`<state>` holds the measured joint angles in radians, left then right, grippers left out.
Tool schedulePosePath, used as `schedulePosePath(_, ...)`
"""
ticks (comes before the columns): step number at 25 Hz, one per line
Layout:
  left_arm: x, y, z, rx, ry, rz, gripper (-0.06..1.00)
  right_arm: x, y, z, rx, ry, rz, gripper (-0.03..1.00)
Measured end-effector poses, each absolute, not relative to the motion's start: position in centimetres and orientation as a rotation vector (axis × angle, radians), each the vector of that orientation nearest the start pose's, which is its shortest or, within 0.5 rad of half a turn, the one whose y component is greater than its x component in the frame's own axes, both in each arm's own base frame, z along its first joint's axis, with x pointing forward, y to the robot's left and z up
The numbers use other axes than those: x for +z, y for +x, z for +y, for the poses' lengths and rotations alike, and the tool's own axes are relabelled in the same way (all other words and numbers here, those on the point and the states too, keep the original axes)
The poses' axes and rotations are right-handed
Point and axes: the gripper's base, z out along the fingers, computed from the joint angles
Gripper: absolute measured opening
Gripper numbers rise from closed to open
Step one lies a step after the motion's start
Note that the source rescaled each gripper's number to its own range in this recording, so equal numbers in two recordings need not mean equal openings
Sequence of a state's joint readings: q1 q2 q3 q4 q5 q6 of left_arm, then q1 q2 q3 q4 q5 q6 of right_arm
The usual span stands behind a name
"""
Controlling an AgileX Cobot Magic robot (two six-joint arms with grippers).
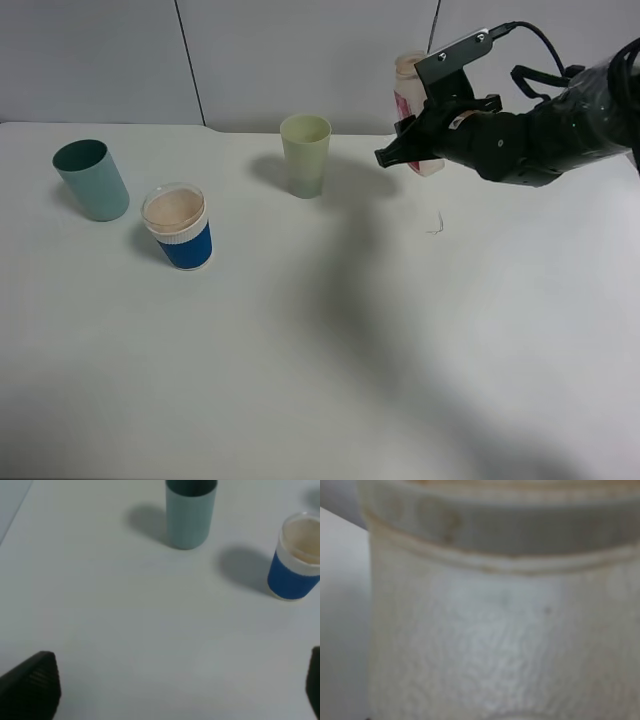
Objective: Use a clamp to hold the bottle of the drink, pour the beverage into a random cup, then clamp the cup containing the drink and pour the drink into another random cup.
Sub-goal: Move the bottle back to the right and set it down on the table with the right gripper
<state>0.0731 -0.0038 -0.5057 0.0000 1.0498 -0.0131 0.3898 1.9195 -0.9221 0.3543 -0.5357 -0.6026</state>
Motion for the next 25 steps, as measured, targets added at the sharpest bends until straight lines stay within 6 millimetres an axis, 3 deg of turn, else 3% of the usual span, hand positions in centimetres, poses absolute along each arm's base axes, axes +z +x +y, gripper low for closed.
schedulePosePath(14,28.0,-0.6,0.0,0.038,-0.087,2.022,1.0,14.7,34.7,11.6,-0.107,-0.334,1.787,0.0)
schedulePosePath(25,28.0,-0.6,0.0,0.038,-0.087,2.022,1.0,11.6,33.9,11.2,-0.036,-0.221,1.776,0.0)
